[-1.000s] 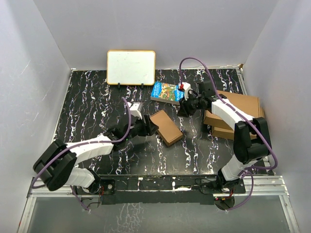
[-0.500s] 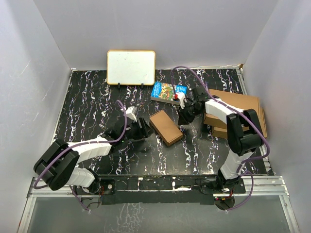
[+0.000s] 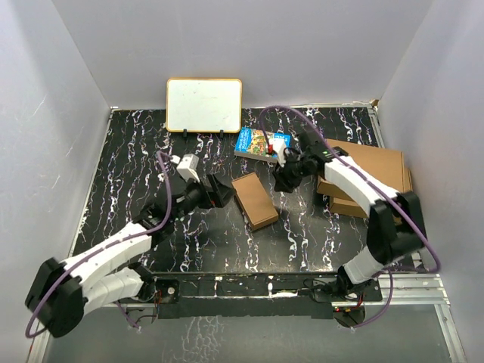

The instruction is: Fold the paper box

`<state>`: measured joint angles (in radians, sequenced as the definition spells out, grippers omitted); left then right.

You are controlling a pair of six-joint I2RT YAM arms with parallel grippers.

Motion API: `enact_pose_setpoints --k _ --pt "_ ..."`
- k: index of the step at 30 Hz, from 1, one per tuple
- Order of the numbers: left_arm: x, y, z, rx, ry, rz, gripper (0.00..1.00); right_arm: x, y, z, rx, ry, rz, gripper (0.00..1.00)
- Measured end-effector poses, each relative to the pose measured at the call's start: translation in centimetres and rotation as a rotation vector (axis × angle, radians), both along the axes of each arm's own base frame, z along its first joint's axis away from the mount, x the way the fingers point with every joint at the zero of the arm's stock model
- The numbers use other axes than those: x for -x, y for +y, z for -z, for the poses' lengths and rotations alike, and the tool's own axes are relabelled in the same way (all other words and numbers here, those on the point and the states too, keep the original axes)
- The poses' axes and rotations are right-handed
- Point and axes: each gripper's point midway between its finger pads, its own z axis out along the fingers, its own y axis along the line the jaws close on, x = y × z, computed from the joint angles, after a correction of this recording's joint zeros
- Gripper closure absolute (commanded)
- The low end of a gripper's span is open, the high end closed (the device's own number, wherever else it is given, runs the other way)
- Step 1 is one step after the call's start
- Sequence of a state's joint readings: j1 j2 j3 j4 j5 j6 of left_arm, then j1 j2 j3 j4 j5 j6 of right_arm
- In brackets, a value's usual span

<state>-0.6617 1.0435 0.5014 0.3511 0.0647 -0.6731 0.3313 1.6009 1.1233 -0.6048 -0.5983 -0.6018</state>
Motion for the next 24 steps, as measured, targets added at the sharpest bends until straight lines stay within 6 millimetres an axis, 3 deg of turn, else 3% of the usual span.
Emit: enact_pose_setpoints --k 3,6,9,13,16,19,24 --pt "-0.7 0.8 -5.5 0.012 -0.118 -0.030 0.03 -1.3 -0.2 -6.4 -0.034 -0.173 0.012 0.03" --pt "-1.4 2.2 -12.5 0.023 -0.254 -0.083 0.03 -2.8 -0.5 -14.4 -0.092 -0.379 0.036 0.02" --pt "-1.7 3.4 -18.5 0.015 -0.361 -0.125 0.03 -3.0 -1.5 -22.6 -0.171 -0.541 0.108 0.02" --pt "-1.6 4.4 -24.5 -0.019 -0.448 -0.141 0.03 -3.2 -3.2 -31.9 -0.293 -0.661 0.261 0.00" --pt "-1.6 4.6 -28.1 -0.045 -0.489 -0.134 0.03 -2.6 -3.9 -35.8 -0.367 -0.680 0.334 0.00" --pt "-1.5 4.5 -30.1 -0.077 -0.497 -0.115 0.03 -1.7 -4.4 -38.1 -0.411 -0.680 0.348 0.00" --pt "-1.0 4.4 -30.6 -0.112 -0.486 -0.081 0.03 -0.6 -5.1 -40.2 -0.471 -0.658 0.370 0.00"
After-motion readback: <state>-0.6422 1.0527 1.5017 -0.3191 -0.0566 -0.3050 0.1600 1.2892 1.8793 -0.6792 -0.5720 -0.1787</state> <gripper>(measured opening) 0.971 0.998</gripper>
